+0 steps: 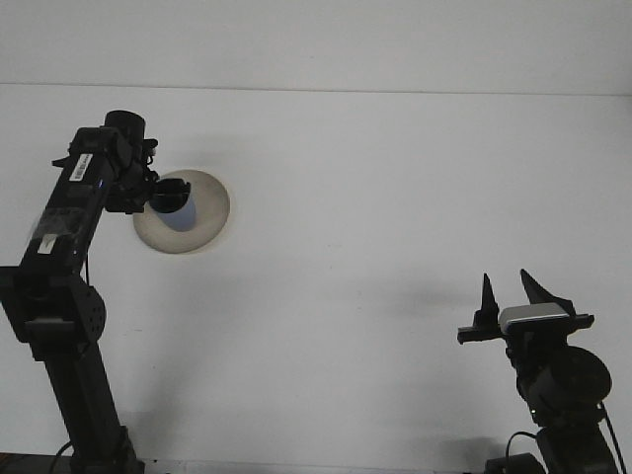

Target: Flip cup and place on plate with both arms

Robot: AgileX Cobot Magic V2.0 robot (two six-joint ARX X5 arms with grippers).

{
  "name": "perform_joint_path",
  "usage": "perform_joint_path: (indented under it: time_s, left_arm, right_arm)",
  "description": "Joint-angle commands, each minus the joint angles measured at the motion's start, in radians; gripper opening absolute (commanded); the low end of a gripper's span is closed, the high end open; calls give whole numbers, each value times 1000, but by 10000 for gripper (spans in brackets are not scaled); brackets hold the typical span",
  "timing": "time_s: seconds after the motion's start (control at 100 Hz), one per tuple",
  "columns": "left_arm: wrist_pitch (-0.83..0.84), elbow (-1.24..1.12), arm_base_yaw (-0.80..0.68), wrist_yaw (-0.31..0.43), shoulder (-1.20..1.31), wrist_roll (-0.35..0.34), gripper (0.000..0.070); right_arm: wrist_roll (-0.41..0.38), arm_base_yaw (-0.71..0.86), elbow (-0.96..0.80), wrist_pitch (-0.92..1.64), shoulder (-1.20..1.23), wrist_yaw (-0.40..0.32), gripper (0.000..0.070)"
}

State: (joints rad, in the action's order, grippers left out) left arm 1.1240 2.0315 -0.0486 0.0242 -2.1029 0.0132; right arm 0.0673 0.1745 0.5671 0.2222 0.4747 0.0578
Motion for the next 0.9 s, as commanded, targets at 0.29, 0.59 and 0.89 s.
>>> perform_joint_path:
  time_s: [0.29,0.59,0.89]
  left_arm:
    - [143,217,-3,-2,29,25,463]
    - [150,153,21,-2,254,25,463]
    - [-45,-294,44,-2,636,44,463]
  right_arm:
    - [1,1,4,-1,4,3,377]
    - [1,1,4,10,4,4,377]
    - [1,1,4,10,4,4,377]
